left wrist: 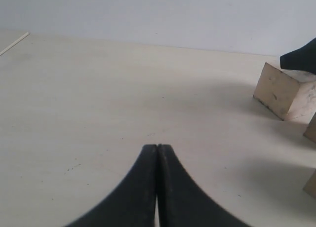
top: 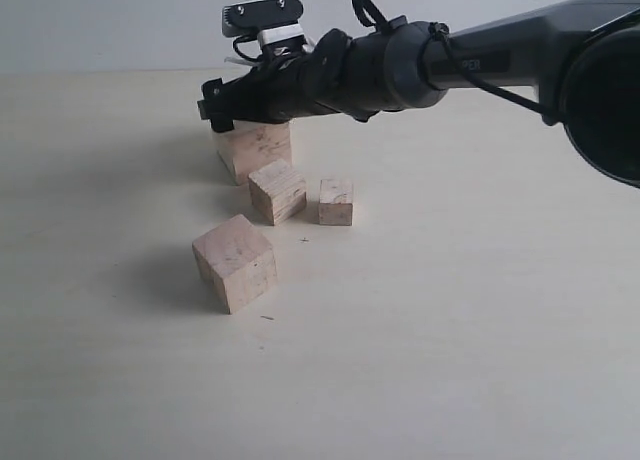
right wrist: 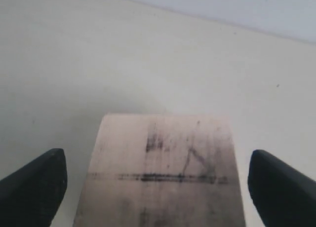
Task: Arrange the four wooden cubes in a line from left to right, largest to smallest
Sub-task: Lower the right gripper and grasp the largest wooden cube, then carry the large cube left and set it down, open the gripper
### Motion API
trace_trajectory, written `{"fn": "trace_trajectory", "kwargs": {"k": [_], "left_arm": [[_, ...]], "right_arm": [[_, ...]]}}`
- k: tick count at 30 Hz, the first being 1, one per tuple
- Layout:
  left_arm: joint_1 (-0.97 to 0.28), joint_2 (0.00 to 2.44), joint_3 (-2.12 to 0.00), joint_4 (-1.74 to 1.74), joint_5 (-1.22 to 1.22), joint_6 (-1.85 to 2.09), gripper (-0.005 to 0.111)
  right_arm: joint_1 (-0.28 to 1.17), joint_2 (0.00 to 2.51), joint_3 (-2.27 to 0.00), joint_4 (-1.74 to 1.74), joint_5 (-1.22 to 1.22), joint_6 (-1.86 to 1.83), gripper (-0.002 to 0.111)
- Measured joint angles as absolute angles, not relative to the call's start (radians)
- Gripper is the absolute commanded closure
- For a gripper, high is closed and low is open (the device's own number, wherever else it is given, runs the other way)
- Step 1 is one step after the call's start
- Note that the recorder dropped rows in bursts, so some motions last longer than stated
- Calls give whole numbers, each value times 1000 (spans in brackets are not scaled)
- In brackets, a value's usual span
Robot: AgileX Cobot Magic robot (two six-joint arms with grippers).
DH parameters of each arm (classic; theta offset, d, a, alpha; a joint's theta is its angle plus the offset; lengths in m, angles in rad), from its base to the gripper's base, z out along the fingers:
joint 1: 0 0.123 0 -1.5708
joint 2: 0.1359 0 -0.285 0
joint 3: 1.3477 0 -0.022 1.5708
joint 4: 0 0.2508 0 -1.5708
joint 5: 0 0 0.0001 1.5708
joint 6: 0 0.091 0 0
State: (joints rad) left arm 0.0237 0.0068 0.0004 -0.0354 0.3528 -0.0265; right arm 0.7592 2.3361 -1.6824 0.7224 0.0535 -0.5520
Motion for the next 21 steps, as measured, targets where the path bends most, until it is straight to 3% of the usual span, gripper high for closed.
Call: {"fn": "trace_trajectory", "kwargs": {"k": [10, 14, 17, 21], "left_arm": [[24, 7, 0, -35, 353, -26, 107], [24, 7, 0, -35, 353, -26, 107], [24, 7, 0, -35, 353, -26, 107], [24, 7, 0, -35, 353, -26, 107]], "right_arm": [[766, 2359, -1682, 714, 107, -552, 15], [766, 2365, -1682, 708, 107, -552, 23], [766, 2376, -1682, 706, 107, -552, 42], [769, 2376, -1682, 701, 109, -540, 80]]}}
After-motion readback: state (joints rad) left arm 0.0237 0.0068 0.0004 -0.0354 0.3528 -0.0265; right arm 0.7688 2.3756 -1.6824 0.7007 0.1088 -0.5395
